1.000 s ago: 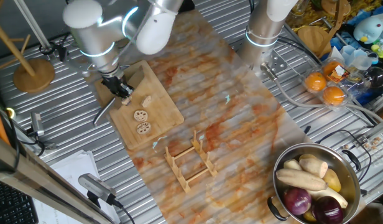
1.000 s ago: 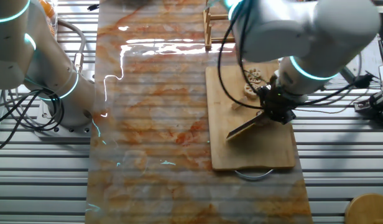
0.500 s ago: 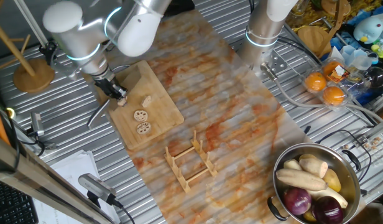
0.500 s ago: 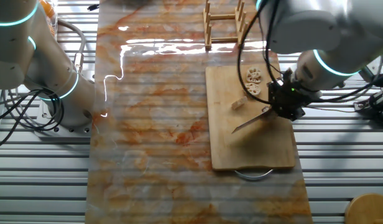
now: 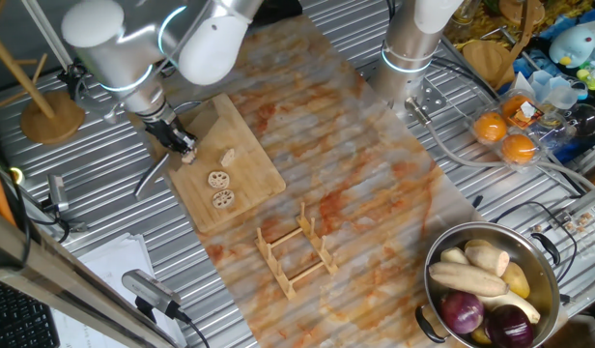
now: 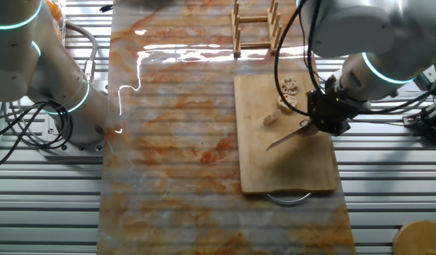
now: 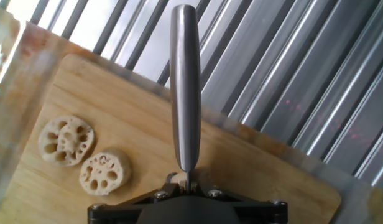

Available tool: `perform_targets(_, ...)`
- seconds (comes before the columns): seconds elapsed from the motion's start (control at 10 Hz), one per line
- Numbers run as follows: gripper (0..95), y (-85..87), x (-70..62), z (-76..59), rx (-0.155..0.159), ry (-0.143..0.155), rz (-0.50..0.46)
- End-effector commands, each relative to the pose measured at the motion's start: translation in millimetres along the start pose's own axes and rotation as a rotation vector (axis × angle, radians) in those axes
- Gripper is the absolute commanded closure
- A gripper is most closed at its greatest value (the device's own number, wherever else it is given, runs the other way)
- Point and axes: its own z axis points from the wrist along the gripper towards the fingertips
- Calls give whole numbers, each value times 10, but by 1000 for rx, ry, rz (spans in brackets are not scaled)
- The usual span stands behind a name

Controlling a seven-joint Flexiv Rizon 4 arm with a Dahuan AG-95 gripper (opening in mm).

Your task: Slice the lotus root

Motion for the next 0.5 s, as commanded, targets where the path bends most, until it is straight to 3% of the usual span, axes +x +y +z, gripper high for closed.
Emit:
perform_targets(0.1,950,0,43,105,26,-34,-16)
perform_targets(0.2,950,14,54,130,29,-39,-21)
perform_targets(0.3,760,20,63,140,29,-38,-24)
perform_targets(0.5,760,31,73,136,29,-39,-21)
